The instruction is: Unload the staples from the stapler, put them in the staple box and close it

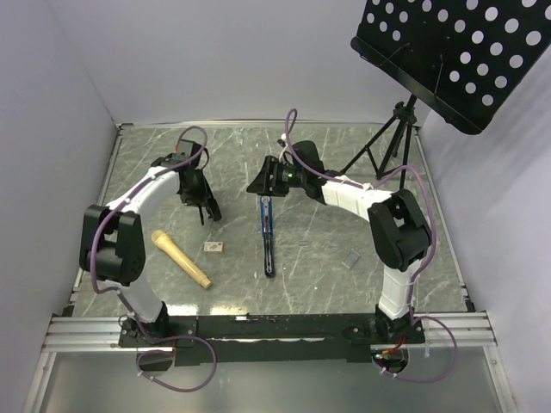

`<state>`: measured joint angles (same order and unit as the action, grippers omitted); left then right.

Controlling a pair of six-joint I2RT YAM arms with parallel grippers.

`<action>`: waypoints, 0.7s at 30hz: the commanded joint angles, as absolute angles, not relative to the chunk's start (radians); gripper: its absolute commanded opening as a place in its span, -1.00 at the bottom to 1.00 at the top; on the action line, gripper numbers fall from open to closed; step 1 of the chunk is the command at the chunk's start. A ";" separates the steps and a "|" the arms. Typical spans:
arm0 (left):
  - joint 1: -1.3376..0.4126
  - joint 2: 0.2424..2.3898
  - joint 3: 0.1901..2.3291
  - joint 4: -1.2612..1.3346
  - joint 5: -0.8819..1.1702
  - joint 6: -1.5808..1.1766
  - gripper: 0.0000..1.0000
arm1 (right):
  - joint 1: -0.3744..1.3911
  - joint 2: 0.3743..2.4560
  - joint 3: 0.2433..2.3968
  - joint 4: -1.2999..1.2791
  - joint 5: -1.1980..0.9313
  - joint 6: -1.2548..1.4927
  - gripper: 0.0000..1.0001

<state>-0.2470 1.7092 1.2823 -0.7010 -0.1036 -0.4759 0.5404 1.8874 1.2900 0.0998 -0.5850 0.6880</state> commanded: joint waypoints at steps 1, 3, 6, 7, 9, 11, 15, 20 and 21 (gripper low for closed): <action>-0.230 1.623 1.264 -0.626 0.066 -0.485 -0.98 | 0.548 1.806 1.275 0.173 -0.649 0.709 0.22; -0.229 1.609 1.247 -0.602 0.133 -0.486 -0.98 | 0.574 1.770 1.238 0.221 -0.667 0.703 0.23; -0.229 1.553 1.198 -0.520 0.269 -0.494 -0.98 | 0.591 1.732 1.178 0.293 -0.705 0.677 0.37; -0.229 1.520 1.180 -0.505 0.299 -0.503 -0.98 | 0.592 1.723 1.157 0.317 -0.718 0.687 0.42; -0.229 1.488 1.163 -0.456 0.380 -0.514 -0.98 | 0.592 1.698 1.106 0.356 -0.735 0.698 0.55; -0.229 1.439 1.131 -0.413 0.426 -0.538 -0.99 | 0.597 1.686 1.094 0.351 -0.744 0.678 0.60; -0.229 1.368 1.075 -0.304 0.521 -0.595 -0.98 | 0.620 1.672 1.077 0.313 -0.747 0.649 0.64; -0.229 1.318 0.999 -0.147 0.635 -0.683 -0.99 | 0.627 1.634 1.042 0.321 -0.741 0.646 0.51; -0.229 1.315 0.983 -0.134 0.641 -0.702 -0.98 | 0.626 1.632 1.042 0.319 -0.739 0.646 0.47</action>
<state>-0.2268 1.3567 1.0149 -0.3286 0.4988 -0.6048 0.6144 1.7042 1.0515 0.2691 -0.7273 0.6720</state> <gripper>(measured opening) 0.080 0.763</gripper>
